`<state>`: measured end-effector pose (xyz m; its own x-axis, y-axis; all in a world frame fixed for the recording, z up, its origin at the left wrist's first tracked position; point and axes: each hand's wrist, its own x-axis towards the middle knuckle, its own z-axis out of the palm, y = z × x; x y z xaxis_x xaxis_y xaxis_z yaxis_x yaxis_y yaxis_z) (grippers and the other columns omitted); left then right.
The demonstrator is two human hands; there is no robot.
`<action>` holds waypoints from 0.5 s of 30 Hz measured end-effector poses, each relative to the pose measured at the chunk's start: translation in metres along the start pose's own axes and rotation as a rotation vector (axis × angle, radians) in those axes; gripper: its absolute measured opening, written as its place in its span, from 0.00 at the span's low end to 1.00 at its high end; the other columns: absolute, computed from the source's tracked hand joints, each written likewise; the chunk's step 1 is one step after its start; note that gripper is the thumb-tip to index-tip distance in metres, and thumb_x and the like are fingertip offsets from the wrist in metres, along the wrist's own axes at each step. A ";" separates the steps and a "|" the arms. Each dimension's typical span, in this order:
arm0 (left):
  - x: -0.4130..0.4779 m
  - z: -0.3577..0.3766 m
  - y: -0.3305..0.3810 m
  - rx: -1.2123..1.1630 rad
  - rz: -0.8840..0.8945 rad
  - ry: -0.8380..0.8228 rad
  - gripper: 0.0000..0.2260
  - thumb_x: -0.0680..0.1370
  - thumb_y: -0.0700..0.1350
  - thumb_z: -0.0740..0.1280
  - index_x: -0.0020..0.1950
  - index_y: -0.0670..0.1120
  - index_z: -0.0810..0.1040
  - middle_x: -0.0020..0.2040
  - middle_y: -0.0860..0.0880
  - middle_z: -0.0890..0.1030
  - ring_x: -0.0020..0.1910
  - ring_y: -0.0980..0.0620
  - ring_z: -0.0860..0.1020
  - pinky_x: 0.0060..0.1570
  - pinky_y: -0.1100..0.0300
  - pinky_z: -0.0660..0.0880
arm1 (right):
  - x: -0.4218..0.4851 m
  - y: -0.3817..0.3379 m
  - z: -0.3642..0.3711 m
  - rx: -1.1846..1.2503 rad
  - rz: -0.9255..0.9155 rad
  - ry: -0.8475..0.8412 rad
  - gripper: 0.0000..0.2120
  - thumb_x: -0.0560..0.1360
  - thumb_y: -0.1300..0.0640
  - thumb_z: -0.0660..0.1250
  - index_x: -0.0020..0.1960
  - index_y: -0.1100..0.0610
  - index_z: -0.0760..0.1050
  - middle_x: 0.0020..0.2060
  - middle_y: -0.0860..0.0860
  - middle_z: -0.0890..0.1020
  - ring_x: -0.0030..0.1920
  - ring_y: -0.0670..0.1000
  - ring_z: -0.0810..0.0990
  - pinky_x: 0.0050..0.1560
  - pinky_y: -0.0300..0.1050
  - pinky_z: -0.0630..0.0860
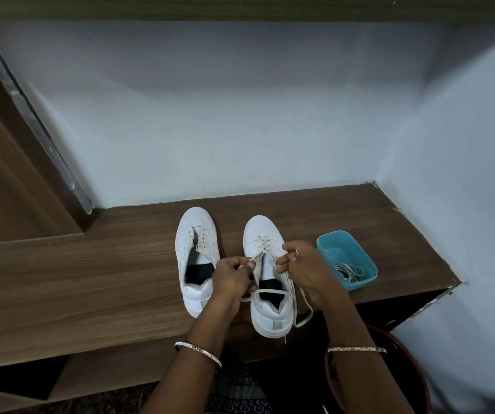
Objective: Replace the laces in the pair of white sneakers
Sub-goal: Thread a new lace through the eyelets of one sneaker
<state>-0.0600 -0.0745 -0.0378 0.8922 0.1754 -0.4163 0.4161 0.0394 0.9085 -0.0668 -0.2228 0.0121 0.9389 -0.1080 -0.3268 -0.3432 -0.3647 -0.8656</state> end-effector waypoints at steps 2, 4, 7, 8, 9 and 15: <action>0.002 -0.001 -0.001 -0.001 -0.001 0.004 0.05 0.79 0.38 0.68 0.48 0.40 0.83 0.34 0.43 0.80 0.23 0.53 0.74 0.29 0.61 0.77 | -0.004 -0.003 0.000 0.103 -0.040 0.022 0.16 0.79 0.72 0.57 0.65 0.63 0.68 0.52 0.65 0.81 0.39 0.55 0.83 0.37 0.37 0.80; 0.003 -0.001 -0.001 0.002 0.001 0.003 0.05 0.79 0.37 0.67 0.47 0.39 0.83 0.34 0.43 0.81 0.23 0.54 0.76 0.31 0.61 0.78 | -0.007 -0.008 0.002 0.122 -0.075 0.025 0.14 0.79 0.71 0.62 0.60 0.60 0.65 0.54 0.61 0.79 0.42 0.60 0.85 0.42 0.45 0.83; 0.005 -0.002 -0.002 -0.006 -0.013 0.002 0.05 0.79 0.36 0.67 0.46 0.39 0.83 0.36 0.41 0.82 0.25 0.52 0.78 0.34 0.59 0.79 | -0.007 -0.007 0.007 0.110 -0.113 0.005 0.10 0.80 0.70 0.62 0.53 0.59 0.64 0.51 0.60 0.79 0.40 0.58 0.85 0.41 0.48 0.84; 0.005 -0.002 -0.002 -0.005 -0.015 0.003 0.05 0.79 0.36 0.68 0.46 0.39 0.83 0.36 0.41 0.82 0.25 0.52 0.78 0.34 0.59 0.79 | -0.006 -0.006 0.009 0.129 -0.117 0.013 0.08 0.80 0.69 0.62 0.51 0.59 0.65 0.49 0.61 0.80 0.39 0.57 0.85 0.40 0.49 0.84; 0.004 -0.002 -0.002 -0.004 -0.016 0.004 0.05 0.79 0.36 0.68 0.45 0.39 0.83 0.36 0.41 0.83 0.25 0.52 0.78 0.34 0.59 0.79 | -0.007 -0.004 0.010 0.139 -0.124 0.031 0.06 0.80 0.68 0.62 0.49 0.60 0.67 0.47 0.61 0.81 0.36 0.56 0.86 0.39 0.50 0.84; 0.003 -0.003 -0.003 -0.029 -0.027 0.004 0.06 0.79 0.37 0.69 0.42 0.40 0.82 0.31 0.44 0.81 0.25 0.52 0.78 0.37 0.58 0.78 | 0.001 0.008 0.020 -0.208 -0.281 0.234 0.06 0.68 0.59 0.79 0.38 0.54 0.83 0.31 0.48 0.84 0.27 0.47 0.82 0.31 0.42 0.80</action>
<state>-0.0591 -0.0710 -0.0415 0.8799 0.1781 -0.4405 0.4347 0.0728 0.8977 -0.0694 -0.2072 -0.0022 0.9840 -0.1762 0.0273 -0.0826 -0.5860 -0.8061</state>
